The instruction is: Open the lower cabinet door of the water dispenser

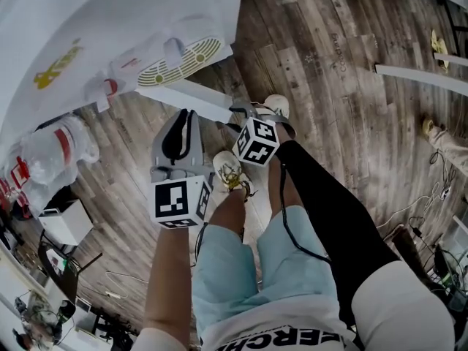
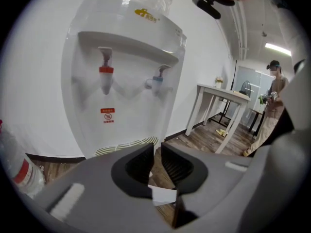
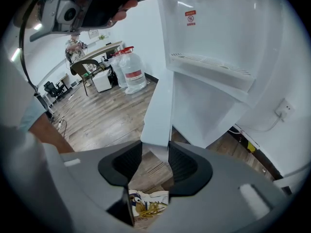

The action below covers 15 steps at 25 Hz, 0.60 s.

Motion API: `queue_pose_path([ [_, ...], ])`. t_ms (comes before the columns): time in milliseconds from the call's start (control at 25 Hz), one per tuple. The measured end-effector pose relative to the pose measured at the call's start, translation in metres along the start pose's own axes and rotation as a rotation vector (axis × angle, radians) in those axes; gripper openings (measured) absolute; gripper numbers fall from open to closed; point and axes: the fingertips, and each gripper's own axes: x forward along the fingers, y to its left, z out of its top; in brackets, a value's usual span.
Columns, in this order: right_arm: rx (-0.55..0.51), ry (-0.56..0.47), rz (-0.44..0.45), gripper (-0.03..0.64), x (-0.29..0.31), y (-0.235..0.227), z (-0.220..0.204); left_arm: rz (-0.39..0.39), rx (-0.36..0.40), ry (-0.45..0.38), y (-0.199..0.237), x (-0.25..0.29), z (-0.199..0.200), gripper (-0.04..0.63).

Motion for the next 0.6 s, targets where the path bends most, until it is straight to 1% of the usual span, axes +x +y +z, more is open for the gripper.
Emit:
queue_pose_path([
  [160, 0.024, 0.006, -0.01, 0.17, 0.0, 0.011, 0.001, 0.014, 0.029, -0.01, 0.007, -0.017, 0.001, 0.075],
  [360, 0.08, -0.006, -0.018, 0.17, 0.005, 0.028, 0.004, 0.024, 0.048, -0.012, 0.018, -0.037, -0.003, 0.075],
  [600, 0.127, -0.014, -0.041, 0.169, 0.008, 0.037, 0.005, 0.044, 0.031, -0.01, 0.03, -0.054, -0.016, 0.075],
])
